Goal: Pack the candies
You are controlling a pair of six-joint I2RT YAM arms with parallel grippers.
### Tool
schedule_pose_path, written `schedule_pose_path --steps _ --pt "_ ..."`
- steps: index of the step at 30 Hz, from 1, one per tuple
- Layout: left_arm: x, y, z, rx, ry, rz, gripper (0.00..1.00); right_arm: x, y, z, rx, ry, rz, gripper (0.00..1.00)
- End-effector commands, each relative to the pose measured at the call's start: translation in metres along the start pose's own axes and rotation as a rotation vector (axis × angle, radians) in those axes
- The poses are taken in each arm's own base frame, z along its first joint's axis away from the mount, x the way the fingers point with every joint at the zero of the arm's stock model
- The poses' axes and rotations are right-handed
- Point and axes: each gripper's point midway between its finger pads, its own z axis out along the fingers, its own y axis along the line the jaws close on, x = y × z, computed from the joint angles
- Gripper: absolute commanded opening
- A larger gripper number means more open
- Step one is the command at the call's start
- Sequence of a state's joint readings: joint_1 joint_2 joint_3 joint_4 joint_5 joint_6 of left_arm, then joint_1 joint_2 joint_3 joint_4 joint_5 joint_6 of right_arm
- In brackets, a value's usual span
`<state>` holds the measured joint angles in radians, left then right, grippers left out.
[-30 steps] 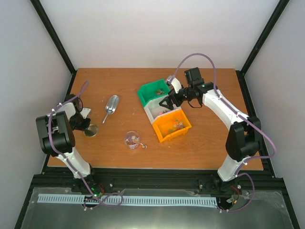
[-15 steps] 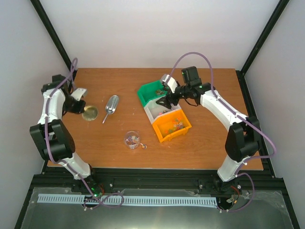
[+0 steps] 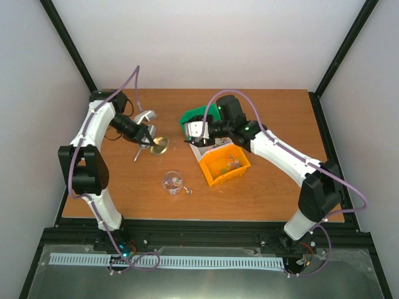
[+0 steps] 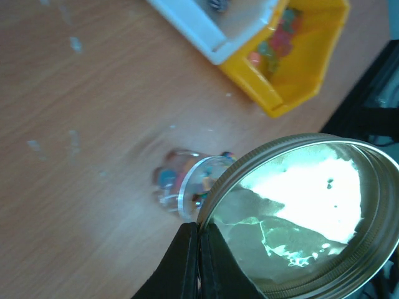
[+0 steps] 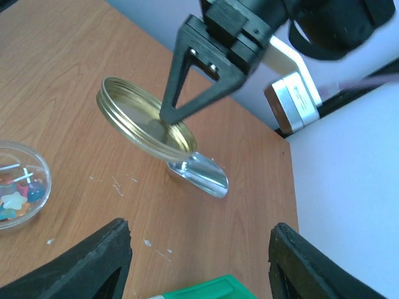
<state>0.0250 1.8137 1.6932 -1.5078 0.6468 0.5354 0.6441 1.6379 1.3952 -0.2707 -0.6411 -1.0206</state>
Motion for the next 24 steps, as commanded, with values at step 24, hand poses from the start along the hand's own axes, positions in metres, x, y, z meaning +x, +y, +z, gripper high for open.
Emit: schedule_pose_path --steps 24 --pt "0.000 -0.054 0.049 0.186 0.190 -0.090 0.01 -0.011 0.069 0.023 -0.158 -0.019 -0.597 0.39"
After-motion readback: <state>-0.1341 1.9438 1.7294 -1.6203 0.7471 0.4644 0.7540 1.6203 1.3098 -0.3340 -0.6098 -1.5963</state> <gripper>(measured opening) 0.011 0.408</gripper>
